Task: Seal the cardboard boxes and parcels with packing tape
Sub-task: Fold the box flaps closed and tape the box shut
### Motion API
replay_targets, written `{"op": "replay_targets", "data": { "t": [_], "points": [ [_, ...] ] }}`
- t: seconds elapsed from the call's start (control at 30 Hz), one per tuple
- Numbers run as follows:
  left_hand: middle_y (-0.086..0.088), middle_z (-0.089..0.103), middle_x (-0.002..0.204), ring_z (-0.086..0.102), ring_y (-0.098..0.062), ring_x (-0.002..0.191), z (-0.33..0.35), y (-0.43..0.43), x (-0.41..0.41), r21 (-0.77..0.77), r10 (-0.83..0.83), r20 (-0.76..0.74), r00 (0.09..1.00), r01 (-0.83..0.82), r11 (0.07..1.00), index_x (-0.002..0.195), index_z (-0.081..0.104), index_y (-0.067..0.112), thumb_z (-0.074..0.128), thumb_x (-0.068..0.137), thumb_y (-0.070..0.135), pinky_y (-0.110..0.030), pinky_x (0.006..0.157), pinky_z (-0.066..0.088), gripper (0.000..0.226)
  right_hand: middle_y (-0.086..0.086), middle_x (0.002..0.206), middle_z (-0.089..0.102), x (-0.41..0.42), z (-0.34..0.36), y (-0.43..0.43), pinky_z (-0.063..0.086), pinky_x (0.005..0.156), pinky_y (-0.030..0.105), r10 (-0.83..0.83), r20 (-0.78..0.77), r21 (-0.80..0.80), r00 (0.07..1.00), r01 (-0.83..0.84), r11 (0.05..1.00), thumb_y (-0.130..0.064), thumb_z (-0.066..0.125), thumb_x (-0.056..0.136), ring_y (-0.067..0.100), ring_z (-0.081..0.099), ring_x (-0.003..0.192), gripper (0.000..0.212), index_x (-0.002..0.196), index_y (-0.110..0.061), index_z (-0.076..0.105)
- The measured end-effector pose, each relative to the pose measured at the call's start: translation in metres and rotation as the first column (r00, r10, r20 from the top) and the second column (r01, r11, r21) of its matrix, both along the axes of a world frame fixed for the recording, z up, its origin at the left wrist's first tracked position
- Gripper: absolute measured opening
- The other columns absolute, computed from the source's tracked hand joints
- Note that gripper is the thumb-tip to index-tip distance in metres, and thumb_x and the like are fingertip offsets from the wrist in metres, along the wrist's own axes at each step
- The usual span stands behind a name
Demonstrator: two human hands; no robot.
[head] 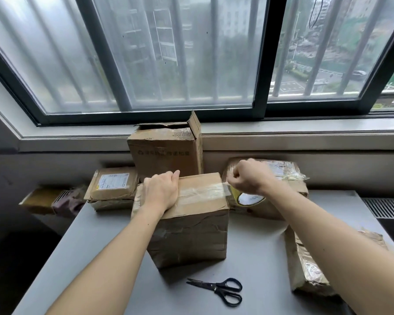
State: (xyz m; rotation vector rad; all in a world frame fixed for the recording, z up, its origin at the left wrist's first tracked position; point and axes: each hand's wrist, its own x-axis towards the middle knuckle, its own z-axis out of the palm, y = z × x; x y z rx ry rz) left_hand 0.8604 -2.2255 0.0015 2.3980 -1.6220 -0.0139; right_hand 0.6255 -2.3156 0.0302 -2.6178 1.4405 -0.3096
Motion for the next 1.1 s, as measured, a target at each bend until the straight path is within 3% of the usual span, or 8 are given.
{"op": "replay_targets", "data": {
  "t": [0.27, 0.4, 0.5, 0.6, 0.73, 0.87, 1.0, 1.1],
  "points": [
    [0.002, 0.069, 0.110, 0.058, -0.025, 0.111, 0.006, -0.003, -0.009, -0.016, -0.119, -0.049, 0.992, 0.119, 0.993, 0.105, 0.062, 0.028, 0.027, 0.101, 0.059, -0.043, 0.097, 0.032, 0.046, 0.014, 0.082, 0.061, 0.017, -0.060, 0.015, 0.029, 0.065, 0.033, -0.167, 0.235, 0.116, 0.957, 0.143, 0.983, -0.030, 0.039, 0.100, 0.030, 0.049, 0.077, 0.049, 0.053, -0.017, 0.035],
    [0.005, 0.038, 0.151, 0.030, -0.017, 0.141, 0.020, -0.010, -0.046, 0.259, -0.415, -0.092, 0.905, 0.424, 0.868, 0.149, 0.029, 0.041, 0.038, 0.077, 0.087, -0.050, 0.118, 0.015, 0.086, 0.016, 0.090, 0.069, 0.014, -0.067, 0.014, 0.031, 0.066, 0.035, -0.214, 0.265, 0.149, 0.940, 0.179, 0.972, -0.033, 0.037, 0.101, 0.036, 0.059, 0.087, 0.047, 0.057, -0.016, 0.042],
    [0.001, 0.010, 0.163, 0.002, -0.017, 0.151, 0.020, -0.020, -0.068, 0.448, -0.511, -0.078, 0.856, 0.488, 0.749, 0.155, 0.003, 0.043, 0.053, 0.058, 0.094, -0.060, 0.119, -0.003, 0.120, 0.016, 0.084, 0.070, 0.008, -0.073, 0.015, 0.036, 0.065, 0.037, -0.243, 0.352, 0.176, 0.904, 0.191, 0.966, -0.037, 0.041, 0.102, 0.032, 0.059, 0.080, 0.049, 0.066, -0.008, 0.057],
    [-0.006, 0.014, 0.159, 0.007, -0.024, 0.149, 0.022, -0.033, -0.079, 0.513, -0.547, -0.012, 0.837, 0.475, 0.715, 0.154, 0.003, 0.043, 0.069, 0.057, 0.084, -0.063, 0.118, 0.004, 0.124, 0.010, 0.069, 0.065, 0.000, -0.072, 0.015, 0.041, 0.062, 0.040, -0.274, 0.415, 0.239, 0.868, 0.187, 0.953, -0.042, 0.046, 0.101, 0.030, 0.057, 0.070, 0.052, 0.062, -0.009, 0.058],
    [-0.007, 0.028, 0.144, 0.023, -0.028, 0.136, 0.034, -0.034, -0.079, 0.386, -0.569, -0.046, 0.821, 0.540, 0.748, 0.148, 0.021, 0.052, 0.078, 0.058, 0.070, -0.051, 0.116, 0.018, 0.108, -0.002, 0.047, 0.043, -0.018, -0.060, 0.002, 0.028, 0.049, 0.034, -0.292, 0.497, 0.343, 0.817, 0.125, 0.931, -0.047, 0.055, 0.093, 0.019, 0.041, 0.050, 0.056, 0.052, -0.010, 0.047],
    [0.000, 0.026, 0.139, 0.024, -0.022, 0.133, 0.060, -0.024, -0.048, 0.137, -0.538, -0.282, 0.794, 0.588, 0.797, 0.140, 0.030, 0.052, 0.075, 0.049, 0.067, -0.045, 0.117, 0.024, 0.102, -0.006, 0.050, 0.029, -0.030, 0.001, -0.012, 0.024, 0.052, 0.031, -0.331, 0.773, 0.447, 0.541, -0.096, 0.889, -0.042, 0.063, 0.095, 0.013, 0.027, 0.047, 0.056, 0.050, -0.022, 0.036],
    [0.009, 0.029, 0.140, 0.032, -0.005, 0.134, 0.061, 0.003, -0.015, -0.111, -0.541, -0.533, 0.651, 0.580, 0.807, 0.133, 0.034, 0.050, 0.091, 0.063, 0.038, -0.031, 0.117, 0.028, 0.091, 0.004, 0.067, 0.055, -0.013, 0.038, -0.007, 0.045, 0.068, 0.031, -0.388, 0.846, 0.505, 0.365, -0.320, 0.801, -0.042, 0.068, 0.092, 0.020, 0.054, 0.065, 0.037, 0.067, -0.017, 0.060],
    [0.011, 0.025, 0.145, 0.032, -0.012, 0.137, 0.035, 0.026, 0.007, -0.061, -0.504, -0.564, 0.654, 0.575, 0.816, 0.136, 0.027, 0.048, 0.089, 0.061, 0.041, -0.035, 0.117, 0.031, 0.098, 0.007, 0.070, 0.058, 0.014, 0.023, 0.008, 0.043, 0.067, 0.030, -0.365, 0.841, 0.517, 0.399, -0.393, 0.760, -0.039, 0.068, 0.093, 0.021, 0.054, 0.065, 0.037, 0.068, -0.012, 0.066]
  ]
}}
